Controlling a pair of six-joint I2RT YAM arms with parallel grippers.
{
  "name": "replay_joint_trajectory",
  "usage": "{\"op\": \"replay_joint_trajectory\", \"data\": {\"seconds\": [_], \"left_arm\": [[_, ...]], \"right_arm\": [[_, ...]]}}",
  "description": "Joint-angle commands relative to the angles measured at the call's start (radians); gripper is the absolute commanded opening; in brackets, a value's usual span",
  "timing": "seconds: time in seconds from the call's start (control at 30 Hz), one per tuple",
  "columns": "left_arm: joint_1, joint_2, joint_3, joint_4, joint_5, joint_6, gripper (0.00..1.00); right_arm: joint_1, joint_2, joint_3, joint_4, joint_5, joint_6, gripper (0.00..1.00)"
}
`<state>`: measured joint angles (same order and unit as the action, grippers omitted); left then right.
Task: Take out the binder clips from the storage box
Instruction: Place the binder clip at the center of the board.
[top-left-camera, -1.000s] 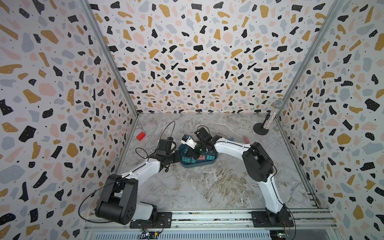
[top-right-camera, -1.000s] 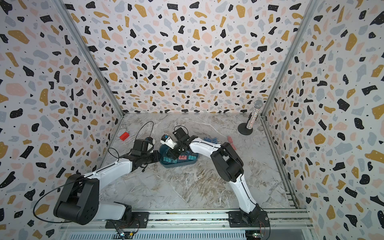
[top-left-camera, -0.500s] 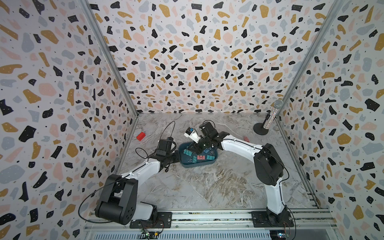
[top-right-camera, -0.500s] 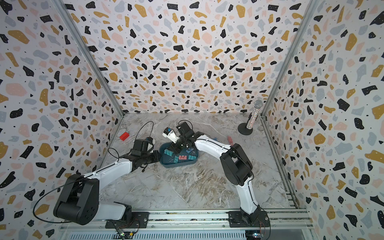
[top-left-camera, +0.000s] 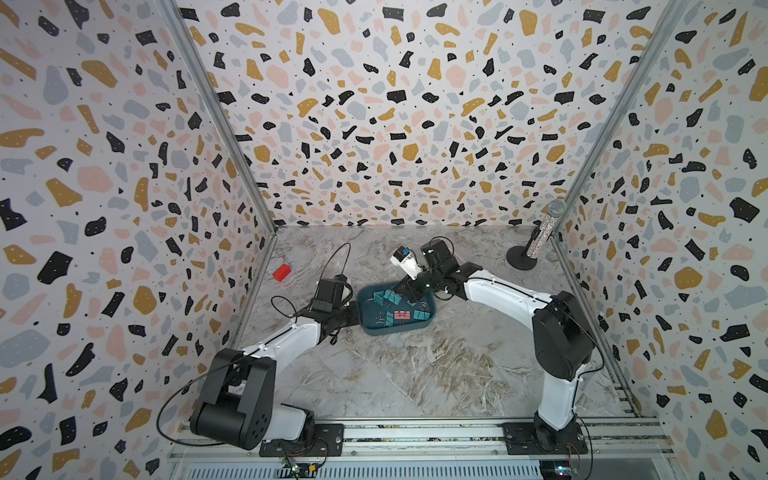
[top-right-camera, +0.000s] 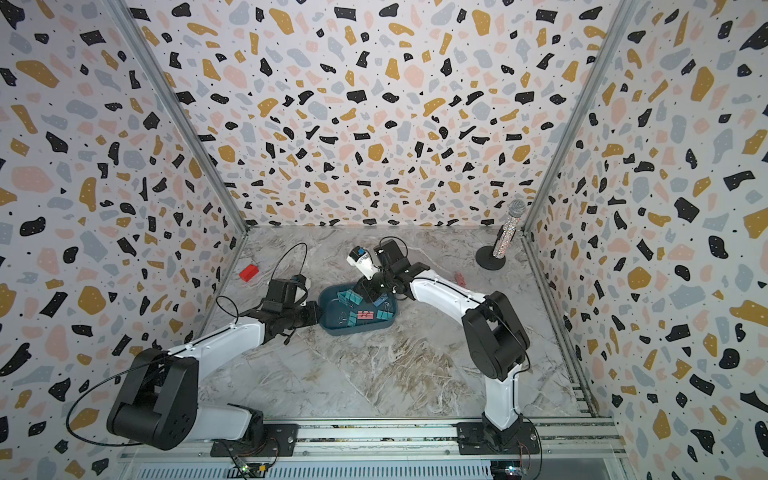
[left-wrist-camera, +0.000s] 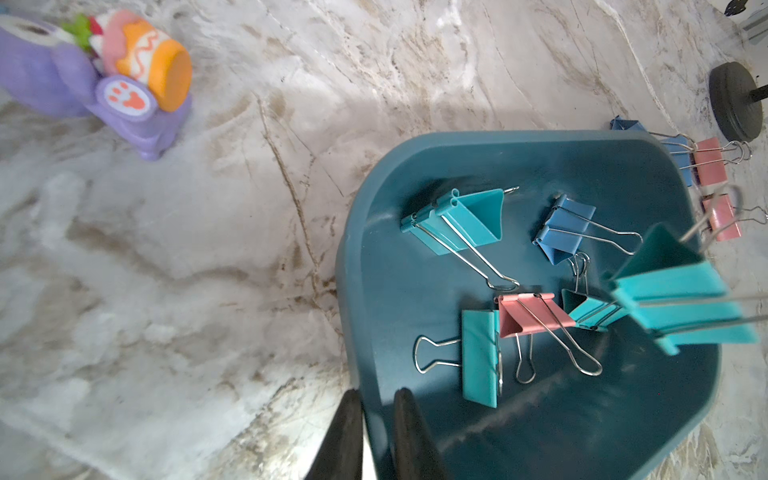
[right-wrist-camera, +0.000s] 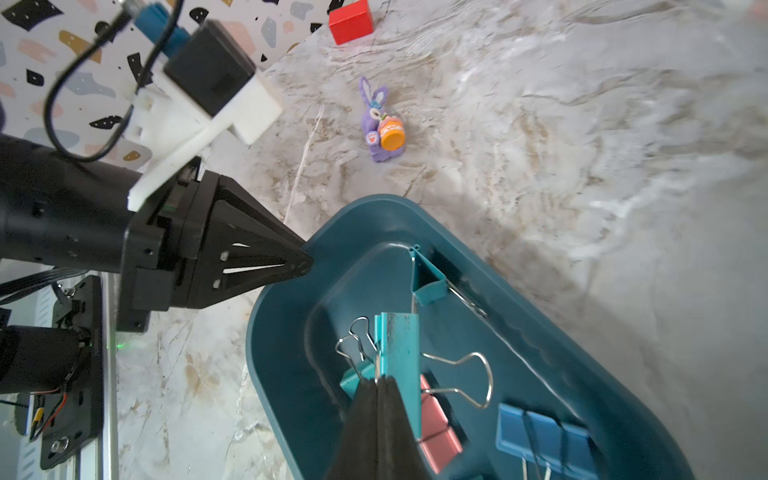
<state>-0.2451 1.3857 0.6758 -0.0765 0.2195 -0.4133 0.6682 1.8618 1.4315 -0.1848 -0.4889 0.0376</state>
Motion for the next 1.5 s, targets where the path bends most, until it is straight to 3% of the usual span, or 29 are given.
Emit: {"op": "replay_joint_trajectory", "data": {"seconds": [0.0,0.83,1.47], "left_arm": [[0.0,-0.024,-0.01,0.021,0.001,0.0,0.19],[0.0,-0.032,-0.016,0.021,0.0,0.002,0.19],[0.0,-0.036,-0.018,0.021,0.001,0.002,0.19]], "right_arm": [[-0.04,-0.09,-0.034,0.06,0.028,0.054,0.0],[-0.227,-0.329,-0.344,0.156,0.144,0.24,0.0],[-0.26,-0.249,-0.407,0.212,0.24,0.354,0.0]]}}
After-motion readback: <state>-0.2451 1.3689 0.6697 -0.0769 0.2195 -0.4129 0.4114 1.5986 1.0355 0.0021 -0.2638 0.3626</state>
